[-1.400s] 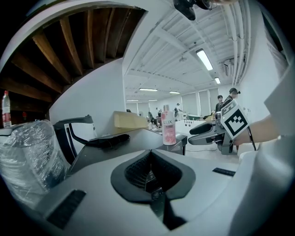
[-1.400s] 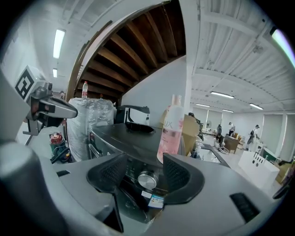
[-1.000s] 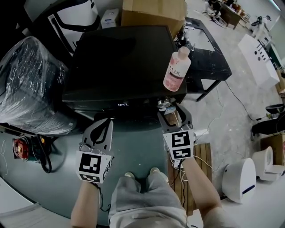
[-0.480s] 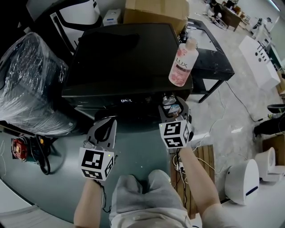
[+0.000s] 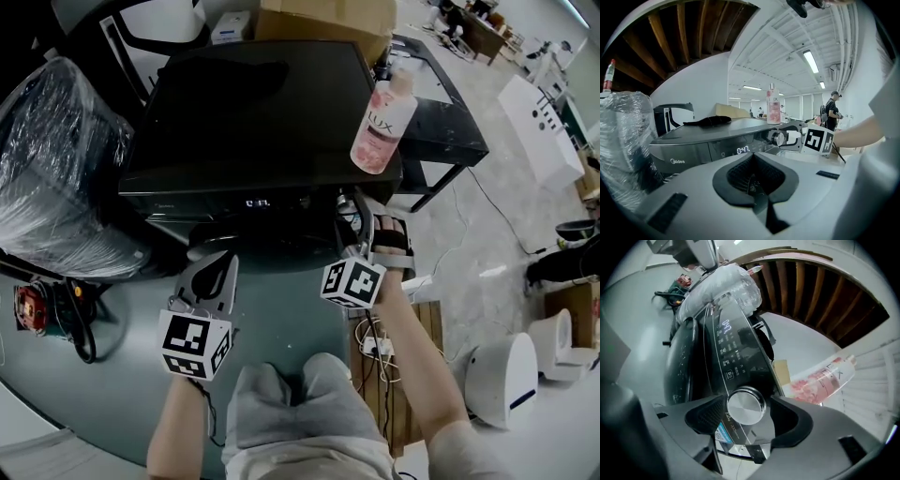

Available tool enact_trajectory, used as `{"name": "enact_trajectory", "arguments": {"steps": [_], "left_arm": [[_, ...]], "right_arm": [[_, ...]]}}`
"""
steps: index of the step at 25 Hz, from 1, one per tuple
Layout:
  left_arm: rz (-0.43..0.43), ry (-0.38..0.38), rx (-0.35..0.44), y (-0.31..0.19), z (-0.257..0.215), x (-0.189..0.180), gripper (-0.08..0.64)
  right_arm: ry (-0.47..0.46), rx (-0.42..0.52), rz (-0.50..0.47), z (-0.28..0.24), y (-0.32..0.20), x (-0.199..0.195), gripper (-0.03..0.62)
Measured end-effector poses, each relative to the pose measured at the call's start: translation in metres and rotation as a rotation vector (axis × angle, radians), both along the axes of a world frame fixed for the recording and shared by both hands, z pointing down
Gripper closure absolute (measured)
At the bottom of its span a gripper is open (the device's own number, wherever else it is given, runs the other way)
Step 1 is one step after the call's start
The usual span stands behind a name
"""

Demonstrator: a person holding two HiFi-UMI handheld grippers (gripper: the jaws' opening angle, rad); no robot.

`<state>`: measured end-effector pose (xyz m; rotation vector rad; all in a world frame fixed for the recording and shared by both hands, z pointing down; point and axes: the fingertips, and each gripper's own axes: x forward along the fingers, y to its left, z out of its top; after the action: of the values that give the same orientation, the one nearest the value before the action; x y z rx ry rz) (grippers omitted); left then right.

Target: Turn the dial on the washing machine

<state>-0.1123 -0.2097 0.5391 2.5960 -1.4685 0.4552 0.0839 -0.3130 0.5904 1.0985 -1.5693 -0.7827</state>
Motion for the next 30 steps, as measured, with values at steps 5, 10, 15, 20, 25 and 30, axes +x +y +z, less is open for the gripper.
{"name": "enact_trajectory", "arguments": {"steps": [5,10,15,20,25,30], "left_arm": [[0.009,0.014,-0.011,0.001,0.004,0.005,0.540],[0.034,0.003,-0.018,0.005,0.009,0.011,0.540],[0.031,-0.003,-0.028,0.010,0.010,0.011,0.540],[0.012,0.023,-0.037,0.013,0.003,0.005,0.540],[-0.006,0.029,-0.048,0.014,-0.004,0.002,0.540],[-0.030,0.036,-0.047,0.012,-0.011,-0.002,0.540]], "right_arm": [[0.097,0.020,-0.027,0.006,-0.001,-0.003,0.265],[0.140,0.059,0.002,0.010,-0.005,-0.003,0.266],[0.088,0.096,0.014,0.007,-0.007,-0.003,0.293],[-0.128,0.084,0.042,0.003,-0.008,-0.003,0.298],[-0.360,0.041,0.109,-0.003,-0.010,0.000,0.298],[-0.531,-0.012,0.170,-0.008,-0.011,0.002,0.301]]}}
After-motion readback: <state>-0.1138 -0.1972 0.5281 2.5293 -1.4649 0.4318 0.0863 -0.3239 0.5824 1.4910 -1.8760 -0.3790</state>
